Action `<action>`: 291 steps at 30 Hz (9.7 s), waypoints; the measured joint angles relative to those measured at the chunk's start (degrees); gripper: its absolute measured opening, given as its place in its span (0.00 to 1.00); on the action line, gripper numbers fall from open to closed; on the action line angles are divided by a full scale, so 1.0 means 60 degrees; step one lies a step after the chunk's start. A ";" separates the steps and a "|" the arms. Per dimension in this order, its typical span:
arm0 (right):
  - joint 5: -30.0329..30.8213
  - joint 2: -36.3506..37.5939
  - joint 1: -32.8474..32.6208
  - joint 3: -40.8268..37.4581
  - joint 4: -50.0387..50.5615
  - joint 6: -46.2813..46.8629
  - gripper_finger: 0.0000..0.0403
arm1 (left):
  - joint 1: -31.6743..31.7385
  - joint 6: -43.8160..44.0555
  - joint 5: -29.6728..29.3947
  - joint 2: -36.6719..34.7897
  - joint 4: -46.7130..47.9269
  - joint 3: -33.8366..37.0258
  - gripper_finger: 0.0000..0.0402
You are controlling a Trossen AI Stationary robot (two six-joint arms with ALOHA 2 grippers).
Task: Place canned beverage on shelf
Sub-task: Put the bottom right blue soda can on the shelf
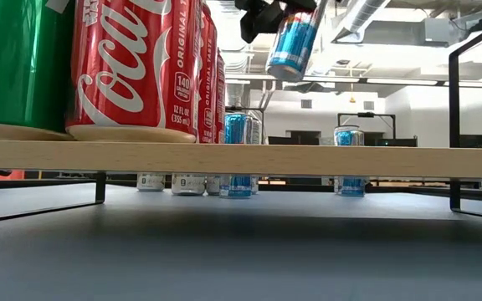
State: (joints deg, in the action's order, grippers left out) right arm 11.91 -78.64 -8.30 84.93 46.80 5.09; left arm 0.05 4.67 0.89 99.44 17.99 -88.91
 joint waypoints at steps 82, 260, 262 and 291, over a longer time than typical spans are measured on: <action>0.1077 0.2430 0.0161 -0.4109 -0.4631 0.0361 0.44 | 0.0378 0.0001 -0.1014 -0.1838 0.0517 -0.0532 0.84; 0.1623 0.1302 -0.1362 -0.3570 0.1101 0.4840 0.71 | -0.4517 0.5248 -0.2759 0.3599 0.6996 -0.5748 0.57; 0.1619 0.1302 -0.1362 -0.3570 0.1103 0.4822 0.71 | -0.4517 0.5244 -0.2750 0.3599 0.6985 -0.5748 0.57; 0.1765 0.1302 -0.1362 -0.3570 0.1123 0.4671 0.71 | -0.4659 0.5405 -0.2716 0.4229 0.7160 -0.5806 0.57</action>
State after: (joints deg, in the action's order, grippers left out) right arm 22.50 -70.83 -16.47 63.51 53.54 33.11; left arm -27.90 37.10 -15.40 124.81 60.95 -123.74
